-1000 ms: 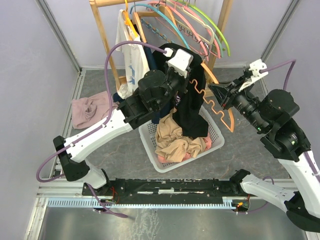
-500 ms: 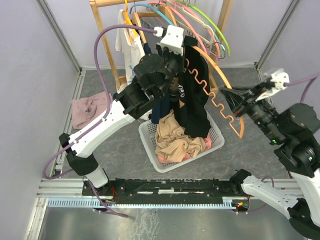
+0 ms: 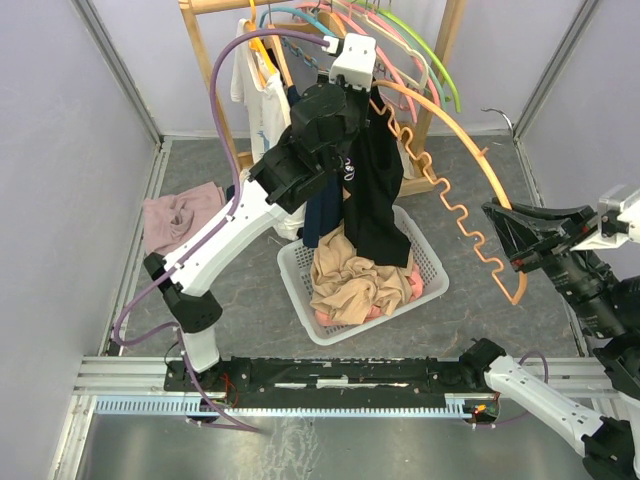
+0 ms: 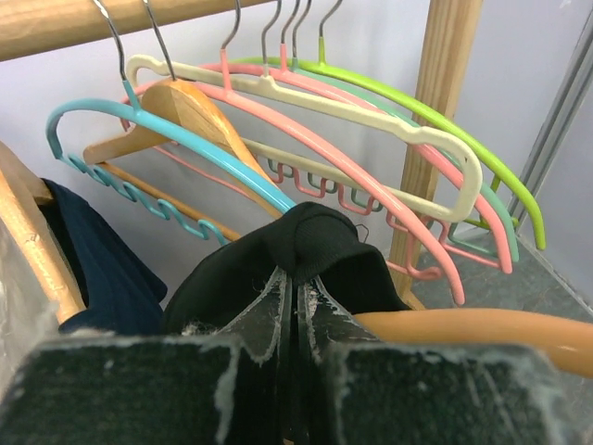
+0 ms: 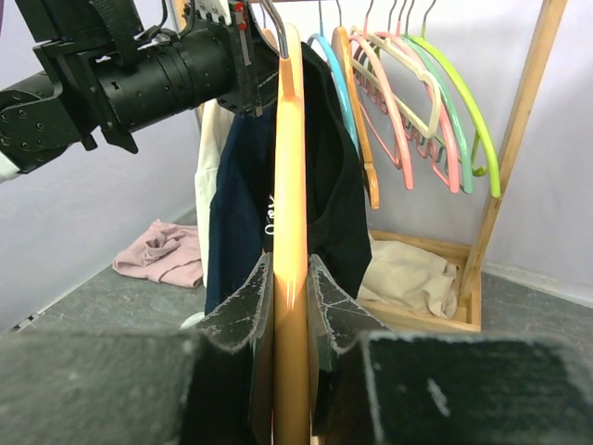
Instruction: Remove the t-shirt from the hanger
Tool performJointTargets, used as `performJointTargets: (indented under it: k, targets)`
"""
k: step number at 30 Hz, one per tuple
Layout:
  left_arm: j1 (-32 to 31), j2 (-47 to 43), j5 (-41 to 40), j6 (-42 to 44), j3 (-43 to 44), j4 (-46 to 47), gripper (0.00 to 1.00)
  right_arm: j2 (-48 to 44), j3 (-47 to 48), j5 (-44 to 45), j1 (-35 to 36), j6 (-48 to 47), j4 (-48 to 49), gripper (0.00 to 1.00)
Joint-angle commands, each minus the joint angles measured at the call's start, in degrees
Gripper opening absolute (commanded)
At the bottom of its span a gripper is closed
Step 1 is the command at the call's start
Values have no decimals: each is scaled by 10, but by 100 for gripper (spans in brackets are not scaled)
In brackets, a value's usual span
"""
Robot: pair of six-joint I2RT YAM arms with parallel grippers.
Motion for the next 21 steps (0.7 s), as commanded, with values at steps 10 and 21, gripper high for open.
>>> performJointTargets:
  k: [10,21]
  targets:
    - [-14,-109,172,-64,-62,-17,3,-14,35,143,0,-13,34,2]
    - [-34,-203,330,-93,-73,1,3,16,27,159,1,-21,64,2]
